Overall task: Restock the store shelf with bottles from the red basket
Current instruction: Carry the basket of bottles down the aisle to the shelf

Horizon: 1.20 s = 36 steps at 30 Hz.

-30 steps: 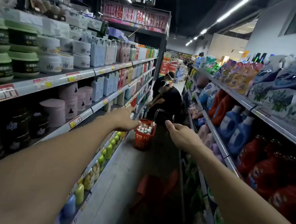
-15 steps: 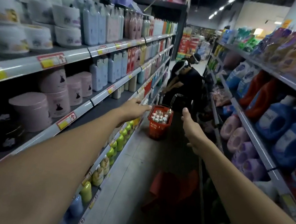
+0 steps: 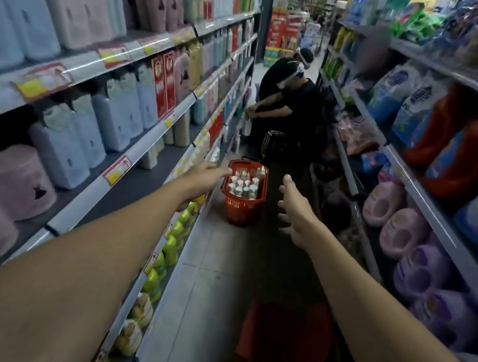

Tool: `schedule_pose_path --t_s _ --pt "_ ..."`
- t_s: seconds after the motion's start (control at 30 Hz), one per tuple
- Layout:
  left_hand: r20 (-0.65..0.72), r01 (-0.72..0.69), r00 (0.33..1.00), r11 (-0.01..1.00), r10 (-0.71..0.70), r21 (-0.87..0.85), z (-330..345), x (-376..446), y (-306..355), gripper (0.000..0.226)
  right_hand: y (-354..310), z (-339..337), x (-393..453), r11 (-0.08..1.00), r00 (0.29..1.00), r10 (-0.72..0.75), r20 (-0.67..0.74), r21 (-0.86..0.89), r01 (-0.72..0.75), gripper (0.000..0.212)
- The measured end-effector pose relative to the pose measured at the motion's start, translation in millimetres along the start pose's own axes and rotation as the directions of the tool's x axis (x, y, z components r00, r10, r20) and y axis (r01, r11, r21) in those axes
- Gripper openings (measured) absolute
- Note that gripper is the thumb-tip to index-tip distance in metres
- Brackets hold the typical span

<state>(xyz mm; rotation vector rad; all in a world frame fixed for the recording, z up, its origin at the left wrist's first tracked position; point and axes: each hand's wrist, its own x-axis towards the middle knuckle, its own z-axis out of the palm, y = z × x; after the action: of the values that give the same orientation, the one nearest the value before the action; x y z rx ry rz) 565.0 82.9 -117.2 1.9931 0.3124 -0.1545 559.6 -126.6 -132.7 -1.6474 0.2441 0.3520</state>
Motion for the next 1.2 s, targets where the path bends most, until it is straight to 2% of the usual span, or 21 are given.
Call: schedule_pose_path --t_s 0.1,0.23,0.33,0.47,0.67,0.8,0.97,1.07,1.2 --pt "0.045 0.02 0.999 0.996 -0.024 0.088 3.2 101.4 6.9 0.047 -6.1 -4.6 98.1 0.999 0.999 0.038 -0.011 -0.003 -0.038 0.067" --pt "0.116 0.017 0.992 0.98 -0.041 0.201 -7.9 226.8 52.3 0.072 -28.8 -13.1 213.7 0.993 0.994 0.101 -0.031 0.072 -0.099 0.064" --pt "0.095 -0.011 0.995 0.982 -0.007 0.19 -16.5 313.3 78.0 0.07 -52.2 -11.0 290.4 0.984 0.987 0.143 -0.07 0.114 -0.134 0.061" --pt "0.177 -0.042 0.984 0.965 -0.005 0.258 -11.1 421.1 89.3 0.072 -78.7 0.4 389.7 0.966 0.969 0.201 -0.141 0.194 -0.172 0.049" --pt "0.297 -0.056 0.953 0.922 -0.066 0.384 18.6 629.0 72.2 0.074 -78.2 14.8 565.7 0.937 0.96 0.245 -0.137 0.289 -0.199 0.024" --pt "0.26 -0.062 0.964 0.891 -0.064 0.45 38.6 796.2 60.8 0.07 -68.6 30.0 710.6 0.911 0.936 0.31 -0.166 0.334 -0.242 0.032" --pt "0.36 -0.095 0.923 0.829 -0.134 0.551 63.4 968.8 42.2 0.07 -54.5 48.7 862.0 0.845 0.867 0.448 -0.216 0.419 -0.332 0.059" --pt "0.399 -0.137 0.904 0.778 -0.155 0.613 94.0 1055.1 18.1 0.066 -24.2 55.3 940.8 0.763 0.824 0.528 -0.207 0.542 -0.353 0.04" --pt "0.443 -0.208 0.885 0.732 -0.142 0.649 148.9 1161.0 -28.9 0.064 24.3 54.6 1031.3 0.701 0.746 0.62 -0.243 0.6 -0.386 0.039"
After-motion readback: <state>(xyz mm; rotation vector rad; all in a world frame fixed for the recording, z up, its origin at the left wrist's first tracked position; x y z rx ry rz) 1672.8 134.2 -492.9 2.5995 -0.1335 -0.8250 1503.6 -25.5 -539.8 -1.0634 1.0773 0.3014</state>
